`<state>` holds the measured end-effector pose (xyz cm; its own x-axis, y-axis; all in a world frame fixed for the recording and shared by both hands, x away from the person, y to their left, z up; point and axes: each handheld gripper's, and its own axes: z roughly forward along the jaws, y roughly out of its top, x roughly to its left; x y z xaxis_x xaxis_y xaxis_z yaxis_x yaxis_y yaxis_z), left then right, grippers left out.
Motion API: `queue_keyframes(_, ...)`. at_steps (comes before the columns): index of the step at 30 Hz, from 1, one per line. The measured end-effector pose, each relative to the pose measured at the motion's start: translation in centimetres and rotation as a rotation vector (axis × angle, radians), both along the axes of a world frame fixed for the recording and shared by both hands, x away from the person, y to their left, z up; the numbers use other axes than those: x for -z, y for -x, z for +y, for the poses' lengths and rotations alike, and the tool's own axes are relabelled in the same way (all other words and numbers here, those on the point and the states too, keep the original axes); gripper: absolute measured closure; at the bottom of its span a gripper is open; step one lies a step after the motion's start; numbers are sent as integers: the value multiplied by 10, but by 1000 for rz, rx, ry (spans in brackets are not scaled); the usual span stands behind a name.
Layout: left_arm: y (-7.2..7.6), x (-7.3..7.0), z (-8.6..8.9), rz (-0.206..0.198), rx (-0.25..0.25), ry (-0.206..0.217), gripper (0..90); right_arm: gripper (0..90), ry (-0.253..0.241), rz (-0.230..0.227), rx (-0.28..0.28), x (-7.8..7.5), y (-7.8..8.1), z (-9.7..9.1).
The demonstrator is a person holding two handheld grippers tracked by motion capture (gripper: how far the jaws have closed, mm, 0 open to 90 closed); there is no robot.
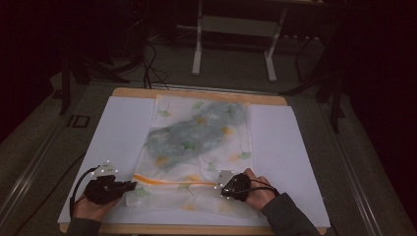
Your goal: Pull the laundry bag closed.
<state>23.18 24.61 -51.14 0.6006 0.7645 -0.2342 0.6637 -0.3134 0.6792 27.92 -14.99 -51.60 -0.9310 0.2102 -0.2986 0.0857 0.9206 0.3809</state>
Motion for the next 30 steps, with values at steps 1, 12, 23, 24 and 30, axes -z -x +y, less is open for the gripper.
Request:
queue_keyframes(1, 0, 0, 0, 1, 0, 1, 887, 900, -2, 0, 2, 0, 0, -1)
queue_keyframes(12, 0, 0, 0, -1, 1, -1, 887, 900, 7, -3, 16, 0, 1, -12)
queue_keyframes(23, 0, 0, 1, -2, 0, 1, 887, 900, 21, -3, 24, -1, 2, -20)
queue_keyframes(24, 0, 0, 1, -2, 1, 2, 887, 900, 21, -2, 23, -1, 2, -21)
queue_keyframes(30, 0, 0, 1, -1, 0, -1, 887, 900, 39, -6, 38, -2, 3, -29)
